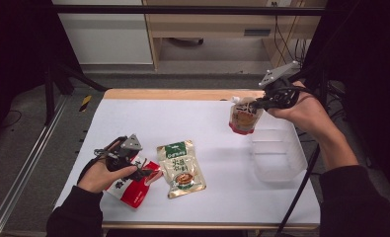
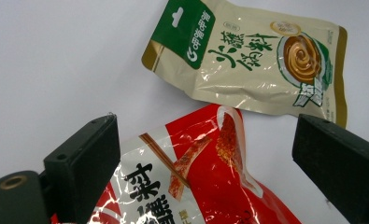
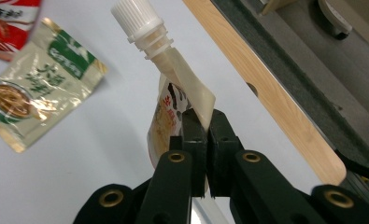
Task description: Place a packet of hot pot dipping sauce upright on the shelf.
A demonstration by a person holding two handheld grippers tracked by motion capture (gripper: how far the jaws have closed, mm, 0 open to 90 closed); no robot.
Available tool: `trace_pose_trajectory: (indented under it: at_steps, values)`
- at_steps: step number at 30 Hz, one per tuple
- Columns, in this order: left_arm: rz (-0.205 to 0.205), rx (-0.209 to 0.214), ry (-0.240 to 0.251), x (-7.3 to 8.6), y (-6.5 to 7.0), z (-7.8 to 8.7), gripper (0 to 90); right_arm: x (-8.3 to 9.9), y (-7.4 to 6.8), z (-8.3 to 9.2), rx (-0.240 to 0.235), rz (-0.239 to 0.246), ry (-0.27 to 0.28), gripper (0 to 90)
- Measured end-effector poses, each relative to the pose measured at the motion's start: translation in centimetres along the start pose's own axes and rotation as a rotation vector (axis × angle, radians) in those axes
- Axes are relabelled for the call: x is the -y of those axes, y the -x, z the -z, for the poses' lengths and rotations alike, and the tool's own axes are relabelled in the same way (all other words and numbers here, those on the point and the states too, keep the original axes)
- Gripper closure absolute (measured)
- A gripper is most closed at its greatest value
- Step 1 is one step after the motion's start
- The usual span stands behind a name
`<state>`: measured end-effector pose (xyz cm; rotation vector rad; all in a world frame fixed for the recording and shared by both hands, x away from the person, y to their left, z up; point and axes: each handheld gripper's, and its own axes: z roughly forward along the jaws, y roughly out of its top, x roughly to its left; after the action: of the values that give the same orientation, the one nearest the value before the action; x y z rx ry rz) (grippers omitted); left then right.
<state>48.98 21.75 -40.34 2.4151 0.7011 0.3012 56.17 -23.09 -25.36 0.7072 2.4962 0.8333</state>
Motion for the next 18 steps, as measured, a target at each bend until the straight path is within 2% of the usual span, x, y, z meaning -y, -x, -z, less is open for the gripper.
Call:
trace_pose_trajectory:
  at_steps: [4,5,6,8,9,11,14,18]
  values:
    - [0.008,-0.001,0.001,0.2,-0.1,0.1,7.7,1.2,2.0,-0.2,0.024,-0.026,-0.007,88.4]
    - [0.008,-0.001,0.001,0.2,-0.1,0.1,7.7,1.2,2.0,-0.2,0.024,-0.026,-0.007,88.4]
    - [0.008,-0.001,0.000,0.2,-0.1,0.1,7.7,1.7,2.8,-0.3,0.030,-0.025,-0.018,88.4]
    - [0.007,0.001,-0.005,0.2,-0.2,0.0,7.7,2.2,3.5,-0.3,0.040,-0.032,-0.027,88.4]
    - [0.007,0.001,-0.005,0.2,-0.2,0.0,7.6,2.2,3.5,-0.3,0.040,-0.032,-0.027,88.4]
    - [0.006,0.001,-0.012,0.3,-0.2,-0.2,7.7,3.0,4.4,-0.1,0.058,-0.035,-0.022,88.4]
    - [0.011,0.002,-0.011,0.3,-0.2,-0.2,7.7,3.9,5.3,-0.1,0.058,-0.041,-0.017,88.4]
    - [0.010,0.004,-0.010,0.4,-0.3,-0.2,7.7,4.7,5.9,-0.3,0.070,-0.048,-0.020,88.4]
